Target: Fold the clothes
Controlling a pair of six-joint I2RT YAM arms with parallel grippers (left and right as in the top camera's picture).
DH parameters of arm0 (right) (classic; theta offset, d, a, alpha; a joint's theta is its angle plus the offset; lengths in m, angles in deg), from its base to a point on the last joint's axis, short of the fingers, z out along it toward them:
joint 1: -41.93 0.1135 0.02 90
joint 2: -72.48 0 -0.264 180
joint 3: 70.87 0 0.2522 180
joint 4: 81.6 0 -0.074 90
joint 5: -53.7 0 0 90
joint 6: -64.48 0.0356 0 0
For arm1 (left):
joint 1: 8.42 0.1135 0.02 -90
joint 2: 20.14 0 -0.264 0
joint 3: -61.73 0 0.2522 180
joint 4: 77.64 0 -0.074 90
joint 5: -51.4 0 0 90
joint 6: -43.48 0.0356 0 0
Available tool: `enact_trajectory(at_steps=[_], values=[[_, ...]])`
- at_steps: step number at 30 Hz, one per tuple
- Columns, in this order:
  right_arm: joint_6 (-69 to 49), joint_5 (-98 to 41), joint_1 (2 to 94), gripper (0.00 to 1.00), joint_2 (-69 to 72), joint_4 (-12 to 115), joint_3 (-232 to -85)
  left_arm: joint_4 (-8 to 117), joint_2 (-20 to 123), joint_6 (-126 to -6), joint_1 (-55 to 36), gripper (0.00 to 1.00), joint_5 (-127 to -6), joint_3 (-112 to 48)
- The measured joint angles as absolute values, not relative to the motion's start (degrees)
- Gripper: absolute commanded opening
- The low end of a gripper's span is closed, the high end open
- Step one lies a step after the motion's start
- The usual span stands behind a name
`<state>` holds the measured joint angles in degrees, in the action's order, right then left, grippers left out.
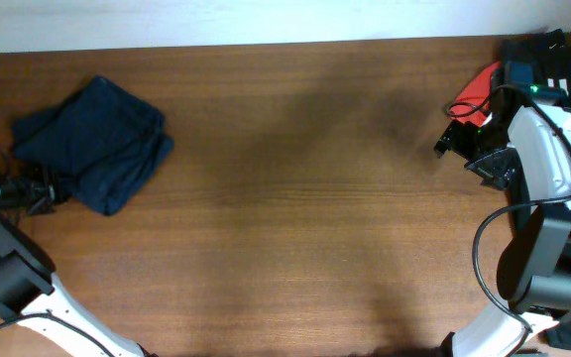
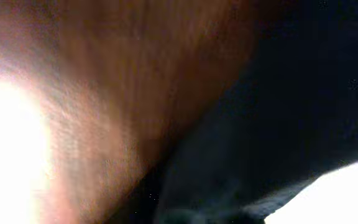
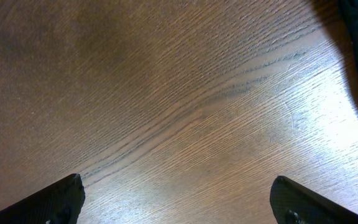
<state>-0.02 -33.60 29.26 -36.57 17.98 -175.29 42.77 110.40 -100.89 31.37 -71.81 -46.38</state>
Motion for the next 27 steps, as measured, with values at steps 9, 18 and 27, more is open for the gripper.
enact_trajectory(at_steps=[9,18,27], values=[[0.0,-33.6,29.3,0.99,-36.6,18.0,-175.3,76.3,111.0,-111.6,7.1,0.41,-72.3,-43.7],[0.0,-33.6,29.3,0.99,-36.6,18.0,-175.3,65.4,111.0,-110.0,23.0,0.29,-66.4,-44.5],[0.0,-33.6,29.3,0.99,-36.6,18.0,-175.3,63.1,110.4,-107.4,26.5,0.34,-63.4,-44.9]])
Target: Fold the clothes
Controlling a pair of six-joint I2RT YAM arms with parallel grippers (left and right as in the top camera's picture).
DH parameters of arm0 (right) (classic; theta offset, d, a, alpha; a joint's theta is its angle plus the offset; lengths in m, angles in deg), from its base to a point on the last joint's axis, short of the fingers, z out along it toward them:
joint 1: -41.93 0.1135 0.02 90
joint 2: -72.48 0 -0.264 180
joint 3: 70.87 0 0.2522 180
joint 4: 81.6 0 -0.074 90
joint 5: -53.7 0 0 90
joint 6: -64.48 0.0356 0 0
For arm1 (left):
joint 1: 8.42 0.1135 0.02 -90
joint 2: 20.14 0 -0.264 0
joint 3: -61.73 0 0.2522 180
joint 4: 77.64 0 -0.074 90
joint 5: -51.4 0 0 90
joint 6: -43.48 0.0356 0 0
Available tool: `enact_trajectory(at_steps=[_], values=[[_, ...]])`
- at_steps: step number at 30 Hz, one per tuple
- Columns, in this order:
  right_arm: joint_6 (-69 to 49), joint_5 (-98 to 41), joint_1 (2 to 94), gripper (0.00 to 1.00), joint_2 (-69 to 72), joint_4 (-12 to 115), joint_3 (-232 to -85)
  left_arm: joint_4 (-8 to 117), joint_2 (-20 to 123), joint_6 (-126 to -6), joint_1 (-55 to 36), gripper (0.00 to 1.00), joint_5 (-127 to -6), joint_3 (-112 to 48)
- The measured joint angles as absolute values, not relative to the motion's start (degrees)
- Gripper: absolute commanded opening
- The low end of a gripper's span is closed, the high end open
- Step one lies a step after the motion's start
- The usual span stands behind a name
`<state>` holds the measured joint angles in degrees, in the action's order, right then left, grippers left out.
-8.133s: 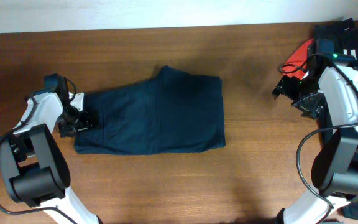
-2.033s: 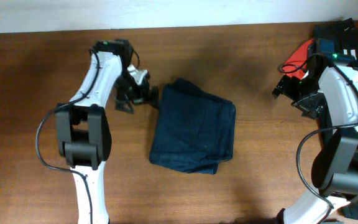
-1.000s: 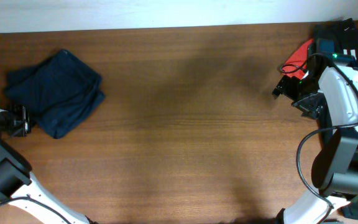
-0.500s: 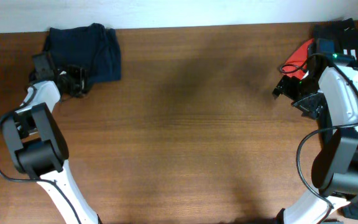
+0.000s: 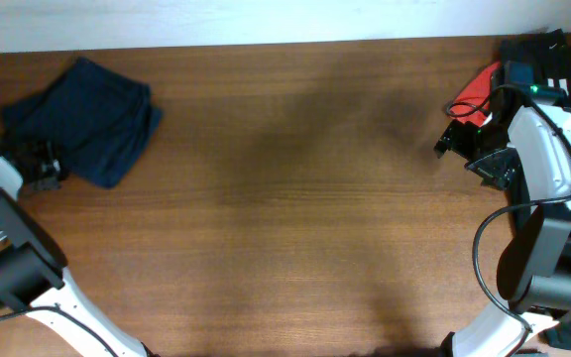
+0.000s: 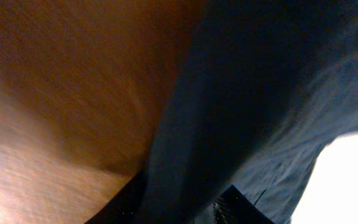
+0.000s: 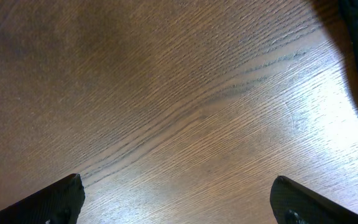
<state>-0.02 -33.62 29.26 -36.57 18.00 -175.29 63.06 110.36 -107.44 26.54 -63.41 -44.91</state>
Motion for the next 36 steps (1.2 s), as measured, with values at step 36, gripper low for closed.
enact_trajectory(at_steps=[36], values=[[0.0,-33.6,29.3,0.99,-36.6,18.0,-175.3,76.8,113.7,-105.6,20.0,0.08,-51.1,-45.5]])
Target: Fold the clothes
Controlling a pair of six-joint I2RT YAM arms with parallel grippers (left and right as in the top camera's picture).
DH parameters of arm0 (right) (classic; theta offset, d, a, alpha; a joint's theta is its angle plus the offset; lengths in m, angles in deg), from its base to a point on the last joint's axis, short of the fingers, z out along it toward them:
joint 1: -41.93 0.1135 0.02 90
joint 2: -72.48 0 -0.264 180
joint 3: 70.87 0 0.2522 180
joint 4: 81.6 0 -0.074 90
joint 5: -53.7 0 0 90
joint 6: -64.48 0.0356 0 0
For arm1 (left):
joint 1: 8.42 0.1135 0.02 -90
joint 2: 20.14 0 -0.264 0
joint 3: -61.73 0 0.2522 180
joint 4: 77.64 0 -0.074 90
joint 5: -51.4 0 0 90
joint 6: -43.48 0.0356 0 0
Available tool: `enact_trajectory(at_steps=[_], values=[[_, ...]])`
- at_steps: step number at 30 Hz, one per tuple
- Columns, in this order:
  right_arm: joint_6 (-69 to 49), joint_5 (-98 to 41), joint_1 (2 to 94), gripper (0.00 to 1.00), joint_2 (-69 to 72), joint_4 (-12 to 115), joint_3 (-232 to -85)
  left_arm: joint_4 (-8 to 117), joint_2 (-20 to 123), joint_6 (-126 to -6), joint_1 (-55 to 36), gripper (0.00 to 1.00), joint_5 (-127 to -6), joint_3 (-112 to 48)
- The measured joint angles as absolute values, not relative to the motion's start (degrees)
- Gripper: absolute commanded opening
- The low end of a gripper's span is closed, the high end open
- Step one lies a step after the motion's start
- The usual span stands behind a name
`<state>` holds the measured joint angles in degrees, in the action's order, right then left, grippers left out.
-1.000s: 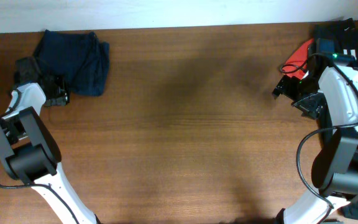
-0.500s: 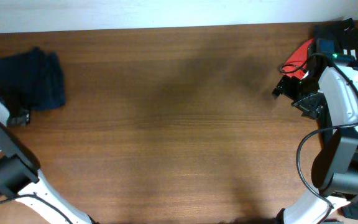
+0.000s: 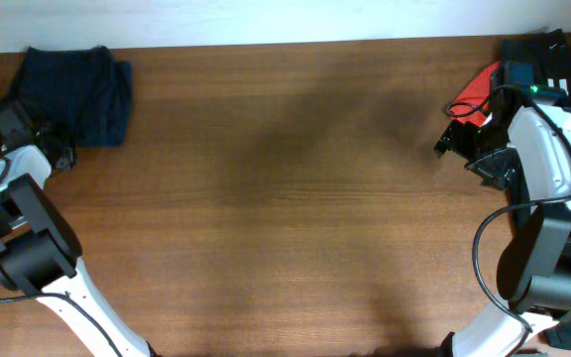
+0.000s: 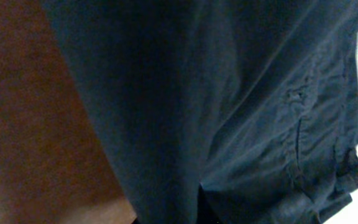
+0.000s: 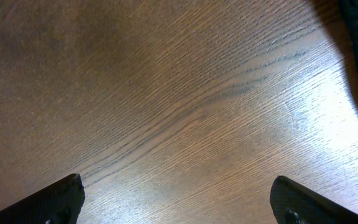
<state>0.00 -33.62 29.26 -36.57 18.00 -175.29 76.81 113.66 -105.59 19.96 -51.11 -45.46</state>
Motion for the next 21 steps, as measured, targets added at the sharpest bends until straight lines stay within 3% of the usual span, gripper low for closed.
enact_trajectory(at_steps=[3,4,5,7,9,13,14,15,17,21], values=[[0.0,-33.6,29.3,0.99,-36.6,18.0,-175.3,84.3,115.9,-107.2,18.8,0.16,-50.3,-45.7],[0.0,-33.6,29.3,0.99,-36.6,18.0,-175.3,84.8,116.1,-107.3,18.7,0.48,-50.2,-45.7],[0.0,-33.6,29.3,0.99,-36.6,18.0,-175.3,85.5,116.1,-107.2,18.6,0.66,-50.0,-45.7],[0.0,-33.6,29.3,0.99,-36.6,18.0,-175.3,87.1,116.1,-104.6,18.3,0.80,-50.8,-46.5],[0.0,-33.6,29.3,0.99,-36.6,18.0,-175.3,85.5,115.7,-102.9,18.0,0.93,-51.5,-47.7],[0.0,-33.6,29.3,0.99,-36.6,18.0,-175.3,70.6,114.2,-102.0,20.1,0.93,-55.8,-50.8],[0.0,-33.6,29.3,0.99,-36.6,18.0,-175.3,67.0,113.7,-102.0,20.8,0.93,-56.6,-51.4],[0.0,-33.6,29.3,0.99,-36.6,18.0,-175.3,60.8,112.5,-102.0,21.9,0.70,-57.1,-51.8],[0.0,-33.6,29.3,0.99,-36.6,18.0,-175.3,52.7,111.2,-102.1,23.3,0.03,-56.6,-51.8],[0.0,-33.6,29.3,0.99,-36.6,18.0,-175.3,50.1,108.7,-102.0,22.9,0.00,-56.0,-48.7]])
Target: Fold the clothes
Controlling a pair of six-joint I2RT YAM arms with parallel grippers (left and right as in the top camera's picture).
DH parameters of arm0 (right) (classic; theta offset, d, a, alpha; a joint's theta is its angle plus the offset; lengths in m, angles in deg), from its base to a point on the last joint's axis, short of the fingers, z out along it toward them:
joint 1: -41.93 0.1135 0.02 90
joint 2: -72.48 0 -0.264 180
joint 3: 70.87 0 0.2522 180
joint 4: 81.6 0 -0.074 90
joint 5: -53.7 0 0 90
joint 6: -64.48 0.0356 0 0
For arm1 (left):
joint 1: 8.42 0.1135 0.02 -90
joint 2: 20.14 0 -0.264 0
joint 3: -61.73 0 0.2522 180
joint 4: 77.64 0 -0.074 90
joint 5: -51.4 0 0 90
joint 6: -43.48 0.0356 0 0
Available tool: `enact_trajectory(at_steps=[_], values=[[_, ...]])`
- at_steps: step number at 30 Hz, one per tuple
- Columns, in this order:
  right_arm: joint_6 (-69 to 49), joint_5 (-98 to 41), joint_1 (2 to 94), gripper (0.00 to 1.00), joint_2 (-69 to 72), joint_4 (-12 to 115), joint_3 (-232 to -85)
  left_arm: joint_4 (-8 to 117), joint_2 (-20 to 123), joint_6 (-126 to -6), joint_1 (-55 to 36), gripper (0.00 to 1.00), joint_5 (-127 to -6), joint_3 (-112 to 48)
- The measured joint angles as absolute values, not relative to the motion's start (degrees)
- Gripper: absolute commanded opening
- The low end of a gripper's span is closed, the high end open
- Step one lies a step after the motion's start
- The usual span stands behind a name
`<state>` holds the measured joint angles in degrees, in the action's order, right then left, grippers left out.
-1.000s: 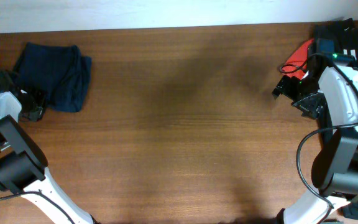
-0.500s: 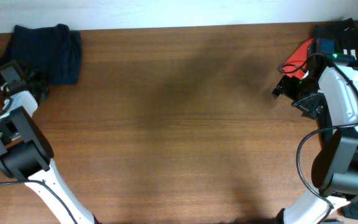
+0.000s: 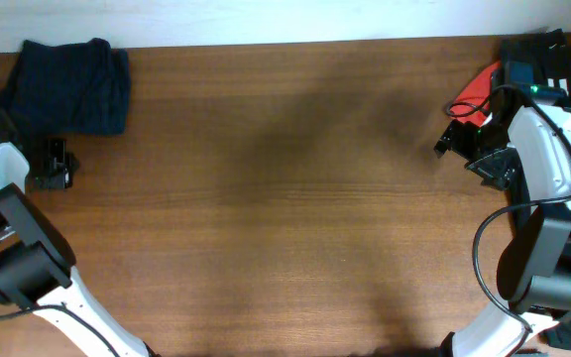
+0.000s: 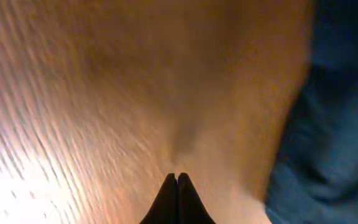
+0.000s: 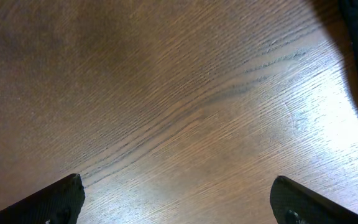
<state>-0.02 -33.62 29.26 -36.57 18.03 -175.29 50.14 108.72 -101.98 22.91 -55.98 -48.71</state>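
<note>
A folded dark navy garment (image 3: 67,84) lies in the table's far left corner. In the left wrist view it fills the right edge (image 4: 331,143). My left gripper (image 3: 53,164) sits just in front of it over bare wood, clear of the cloth, fingers (image 4: 177,186) pressed together with nothing between them. My right gripper (image 3: 454,139) hovers open above bare wood at the far right, its fingertips (image 5: 61,199) wide apart and empty. Beside it lies a heap of red (image 3: 472,91) and black clothes (image 3: 548,50).
A dark cloth edge of the heap shows at the top right of the right wrist view. The wooden table (image 3: 295,198) stretches between the two arms. A white wall runs along the table's far edge.
My left gripper has come off the navy garment and now sits shut and empty on the wood in front of it. The garment stays in the far left corner. The right arm is unchanged.
The navy garment first lay a little in from the left edge with my left gripper at its near side. It then stood further left and back, then in the far left corner with the gripper still at it. Now the gripper is free of it.
</note>
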Motion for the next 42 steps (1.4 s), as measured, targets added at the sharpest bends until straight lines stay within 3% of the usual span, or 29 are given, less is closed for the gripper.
enact_trajectory(at_steps=[5,8,12,21,24,27,34,39,40,41,42], values=[[0.0,-33.6,29.3,0.99,-36.6,18.0,-175.3,55.1,99.0,-98.8,19.3,0.00,-50.1,-48.7],[0.0,-33.6,29.3,0.99,-36.6,18.0,-175.3,60.2,99.0,-89.6,13.5,0.00,-37.9,-48.6],[0.0,-33.6,29.3,0.99,-36.6,18.0,-175.3,64.1,102.6,-81.2,10.3,0.02,-30.1,-48.7],[0.0,-33.6,29.3,0.99,-36.6,18.0,-175.3,59.2,109.2,-73.5,10.3,0.00,-32.9,-48.6],[0.0,-33.6,29.3,0.99,-36.6,18.0,-175.3,59.1,102.0,-73.0,10.3,0.00,-33.5,-48.5],[0.0,-33.6,29.3,0.99,-36.6,18.0,-175.3,68.9,95.2,-72.7,10.3,0.00,-33.7,-49.2],[0.0,-33.6,29.3,0.99,-36.6,18.0,-175.3,74.5,113.4,-69.1,10.3,0.04,-34.5,-49.1],[0.0,-33.6,29.3,0.99,-36.6,18.0,-175.3,66.7,111.4,-64.3,10.3,0.06,-36.7,-49.3],[0.0,-33.6,29.3,0.99,-36.6,18.1,-175.3,64.4,109.7,-64.2,10.3,0.38,-37.5,-49.1],[0.0,-33.6,29.3,0.99,-36.6,18.0,-175.3,62.4,106.0,-64.2,10.2,1.00,-38.7,-48.6],[0.0,-33.6,29.3,0.99,-36.6,18.0,-175.3,60.2,98.4,-64.2,10.0,0.99,-40.2,-48.5]])
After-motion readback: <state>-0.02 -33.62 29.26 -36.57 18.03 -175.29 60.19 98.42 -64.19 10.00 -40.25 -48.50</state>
